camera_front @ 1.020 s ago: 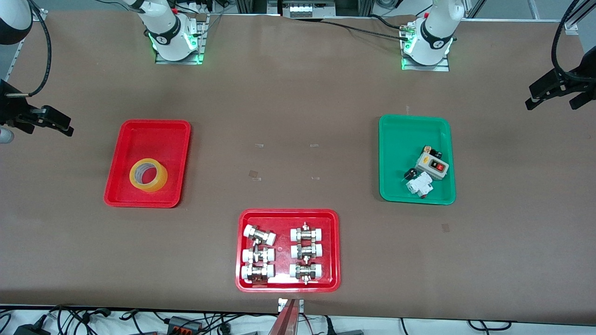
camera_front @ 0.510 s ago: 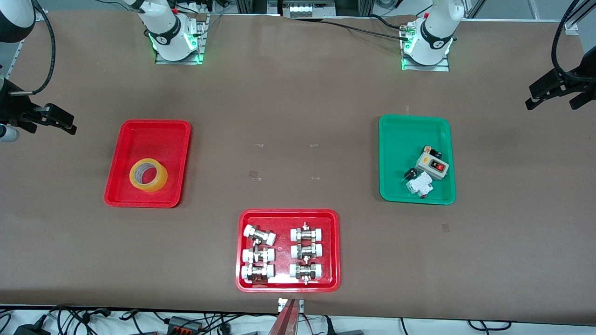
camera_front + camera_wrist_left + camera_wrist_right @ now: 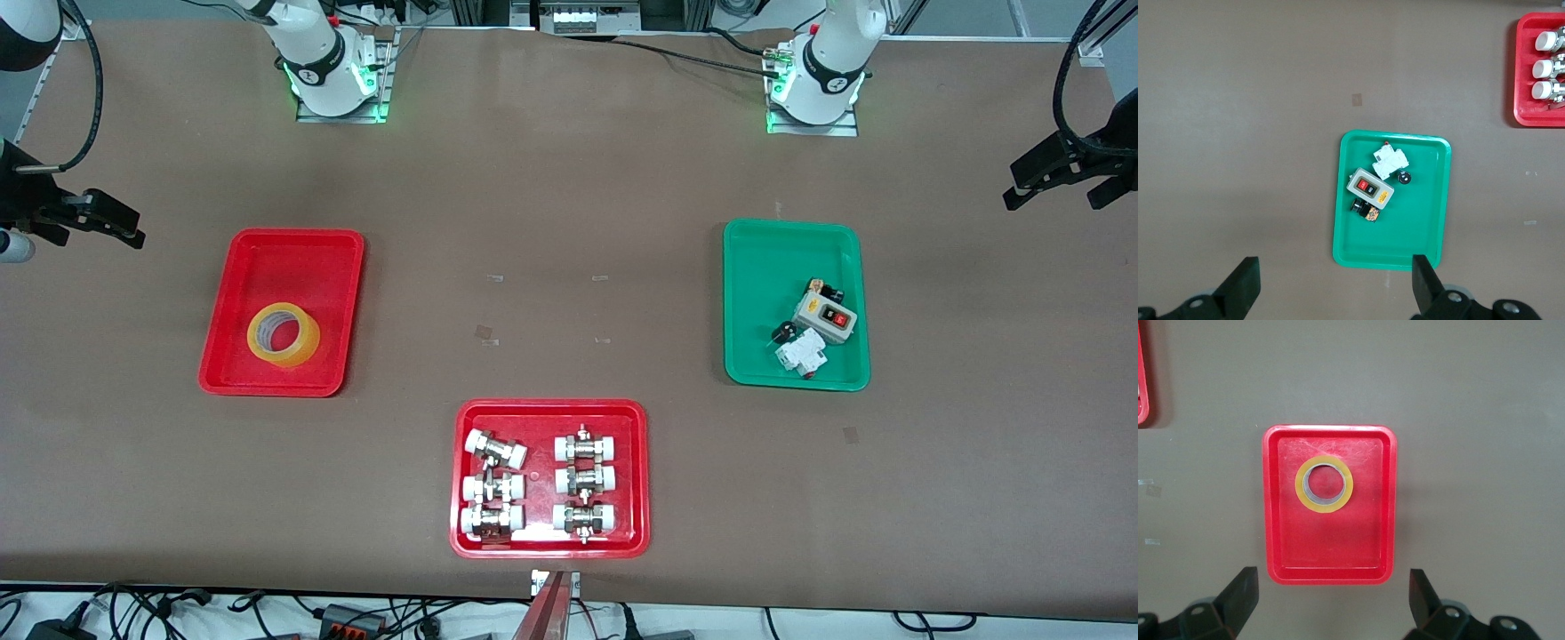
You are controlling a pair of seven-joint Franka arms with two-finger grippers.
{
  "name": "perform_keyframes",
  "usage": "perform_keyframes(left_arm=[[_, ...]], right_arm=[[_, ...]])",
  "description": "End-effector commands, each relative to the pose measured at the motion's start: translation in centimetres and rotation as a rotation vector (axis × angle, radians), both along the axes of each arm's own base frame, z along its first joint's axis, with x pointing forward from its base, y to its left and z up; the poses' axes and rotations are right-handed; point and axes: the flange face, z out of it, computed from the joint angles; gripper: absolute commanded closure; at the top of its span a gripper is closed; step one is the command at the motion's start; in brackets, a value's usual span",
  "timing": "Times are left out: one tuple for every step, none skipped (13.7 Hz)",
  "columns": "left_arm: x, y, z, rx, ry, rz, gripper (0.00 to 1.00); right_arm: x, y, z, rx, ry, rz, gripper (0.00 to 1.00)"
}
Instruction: Left arm passes tape to right arm into tray
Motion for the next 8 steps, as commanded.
perform_keyframes(left_arm=[[-0.04,0.09,0.6,-0.002,-0.002,-0.013,0.0],[-0.04,0.17,0.6,-0.002,-0.002,-0.013,0.0],[-0.09,0.17,0.68,-0.002,-0.003,-0.013,0.0],[-0.09,0.09,0.68,-0.002,-0.003,-0.013,0.0],[-0.09,0.09,0.68,-0.002,-0.003,-0.013,0.0],[-0.09,0.09,0.68,-0.002,-0.003,-0.013,0.0],[-0.09,0.09,0.68,-0.002,-0.003,-0.013,0.0],[-0.09,0.09,0.68,-0.002,-0.003,-0.013,0.0]], right_arm=[[-0.78,-0.03,0.2,0.013,0.0,0.013,0.0],[-0.78,-0.03,0.2,0.013,0.0,0.013,0.0],[-0.82,0.07,0.16,0.015,0.004,0.014,0.0],[-0.85,0.09,0.13,0.016,0.007,0.007,0.0],[-0.89,0.11,0.16,0.018,0.01,0.004,0.0],[-1.01,0.06,0.18,0.031,0.015,-0.001,0.0],[-1.08,0.12,0.19,0.037,0.021,-0.002,0.0],[-1.13,0.14,0.26,0.039,0.021,-0.003,0.0]])
